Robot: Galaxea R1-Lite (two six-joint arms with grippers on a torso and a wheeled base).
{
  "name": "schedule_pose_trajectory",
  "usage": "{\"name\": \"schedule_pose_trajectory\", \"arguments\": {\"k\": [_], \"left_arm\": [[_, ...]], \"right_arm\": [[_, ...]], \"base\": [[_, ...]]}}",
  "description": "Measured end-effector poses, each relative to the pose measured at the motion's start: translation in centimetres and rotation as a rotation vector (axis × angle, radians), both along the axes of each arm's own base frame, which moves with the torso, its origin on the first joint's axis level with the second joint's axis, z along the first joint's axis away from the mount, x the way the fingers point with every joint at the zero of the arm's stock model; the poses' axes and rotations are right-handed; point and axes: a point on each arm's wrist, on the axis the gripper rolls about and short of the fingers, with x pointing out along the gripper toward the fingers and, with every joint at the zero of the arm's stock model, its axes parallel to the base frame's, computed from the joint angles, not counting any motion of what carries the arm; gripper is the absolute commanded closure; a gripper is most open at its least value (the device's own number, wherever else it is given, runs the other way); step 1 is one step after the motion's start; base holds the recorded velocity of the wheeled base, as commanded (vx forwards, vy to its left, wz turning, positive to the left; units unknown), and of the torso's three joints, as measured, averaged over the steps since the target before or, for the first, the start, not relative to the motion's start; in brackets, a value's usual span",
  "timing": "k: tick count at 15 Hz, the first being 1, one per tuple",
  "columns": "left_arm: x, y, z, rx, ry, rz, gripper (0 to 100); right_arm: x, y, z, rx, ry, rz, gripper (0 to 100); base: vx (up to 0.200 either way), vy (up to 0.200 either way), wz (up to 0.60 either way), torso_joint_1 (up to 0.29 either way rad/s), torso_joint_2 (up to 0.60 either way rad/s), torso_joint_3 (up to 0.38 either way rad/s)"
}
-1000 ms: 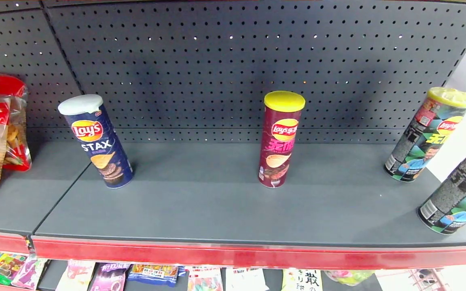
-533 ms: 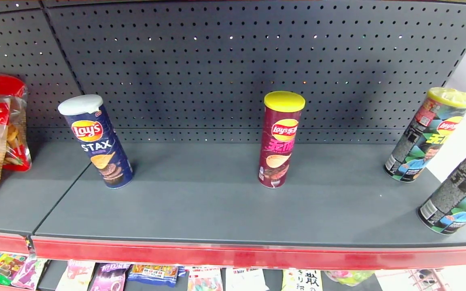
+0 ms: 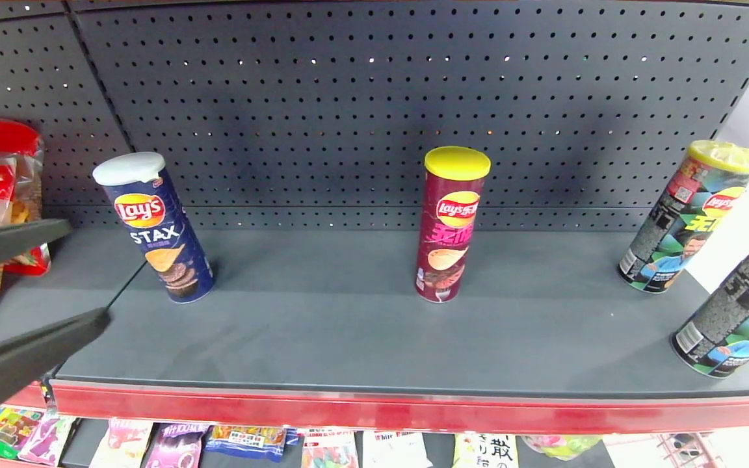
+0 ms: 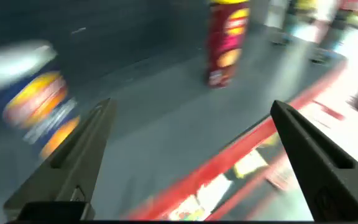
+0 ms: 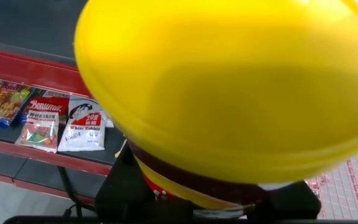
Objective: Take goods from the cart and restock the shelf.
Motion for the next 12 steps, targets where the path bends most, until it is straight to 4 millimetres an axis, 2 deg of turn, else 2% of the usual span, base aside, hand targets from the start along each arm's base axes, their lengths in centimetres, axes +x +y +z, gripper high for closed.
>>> {"name": "schedule_pose_trajectory", "arguments": {"k": [2, 5, 8, 12], "left_arm": [[5.5, -2.8, -0.2, 0.029, 0.032, -0.155, 0], [12.1, -7.5, -1.2, 0.056, 0.042, -0.313, 0], [16.4, -12.0, -1.5, 0.062, 0.023, -0.403, 0], [20.1, -15.7, -2.9, 0.077, 0.025, -0.434, 0]], "right_arm": [[0.1, 0.0, 0.0, 0.0, 0.005, 0.0, 100], [0.1, 0.0, 0.0, 0.005, 0.009, -0.001, 100], [0.1, 0.0, -0.1, 0.005, 0.013, -0.001, 100], [0.1, 0.0, 0.0, 0.006, 0.011, -0.001, 100]], "base": [[0.0, 0.0, 0.0, 0.0, 0.0, 0.0], [0.0, 0.0, 0.0, 0.0, 0.0, 0.0], [0.0, 0.0, 0.0, 0.0, 0.0, 0.0], [0.0, 0.0, 0.0, 0.0, 0.0, 0.0]]}}
